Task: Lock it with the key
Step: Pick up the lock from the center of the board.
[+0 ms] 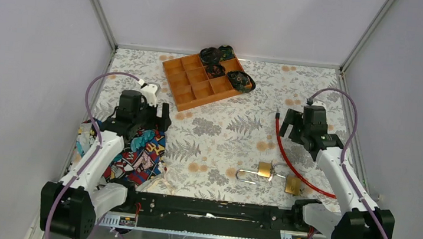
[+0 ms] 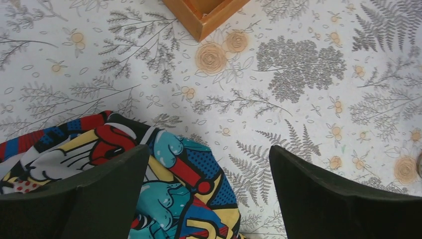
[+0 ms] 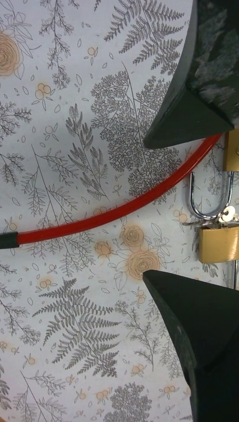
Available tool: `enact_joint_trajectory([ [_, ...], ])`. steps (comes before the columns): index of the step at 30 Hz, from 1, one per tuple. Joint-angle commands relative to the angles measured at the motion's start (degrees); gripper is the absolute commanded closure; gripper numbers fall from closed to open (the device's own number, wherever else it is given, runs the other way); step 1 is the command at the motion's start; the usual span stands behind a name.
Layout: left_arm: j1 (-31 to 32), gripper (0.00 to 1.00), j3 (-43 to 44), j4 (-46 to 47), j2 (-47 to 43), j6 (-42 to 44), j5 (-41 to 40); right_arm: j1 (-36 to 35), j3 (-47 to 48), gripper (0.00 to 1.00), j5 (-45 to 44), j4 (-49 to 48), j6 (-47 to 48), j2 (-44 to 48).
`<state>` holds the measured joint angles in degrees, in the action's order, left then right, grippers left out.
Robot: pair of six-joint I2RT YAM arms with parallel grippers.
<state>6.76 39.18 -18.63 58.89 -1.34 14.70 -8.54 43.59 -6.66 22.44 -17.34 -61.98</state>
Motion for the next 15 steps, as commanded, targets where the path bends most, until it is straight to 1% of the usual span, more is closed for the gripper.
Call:
enact_joint_trajectory([
  [1,0.09,0.02,4.17,1.22,-0.12,0.48,-5.71,0.27,4.41,0.0,-3.64,1.5,2.7,-3.39],
  [3,0.02,0.02,8.77,-2.37,-0.13,3.08,-9.79,0.27,7.09,0.0,-4.37,4.28,3.37,-7.02],
  [5,-0.43,0.02,13.81,-6.07,-1.09,3.66,-14.04,0.27,10.19,0.0,-5.13,7.26,4.14,-11.52],
  [7,-1.07,0.02,18.06,-9.17,-3.41,3.91,-14.34,0.27,12.94,0.0,-4.19,9.5,5.11,-16.05],
  [10,-1.19,0.02,20.06,-10.9,-8.23,5.69,-8.31,0.27,16.52,0.0,-1.03,11.62,6.83,-22.47],
  [12,-1.14,0.02,19.09,-10.24,-11.4,4.29,-2.06,0.27,18.5,0.01,0.21,12.74,7.78,-26.64],
  [15,-1.14,0.01,16.19,-8.6,-14.44,0.09,7.56,0.27,21.77,0.07,0.55,14.94,9.57,-32.15],
])
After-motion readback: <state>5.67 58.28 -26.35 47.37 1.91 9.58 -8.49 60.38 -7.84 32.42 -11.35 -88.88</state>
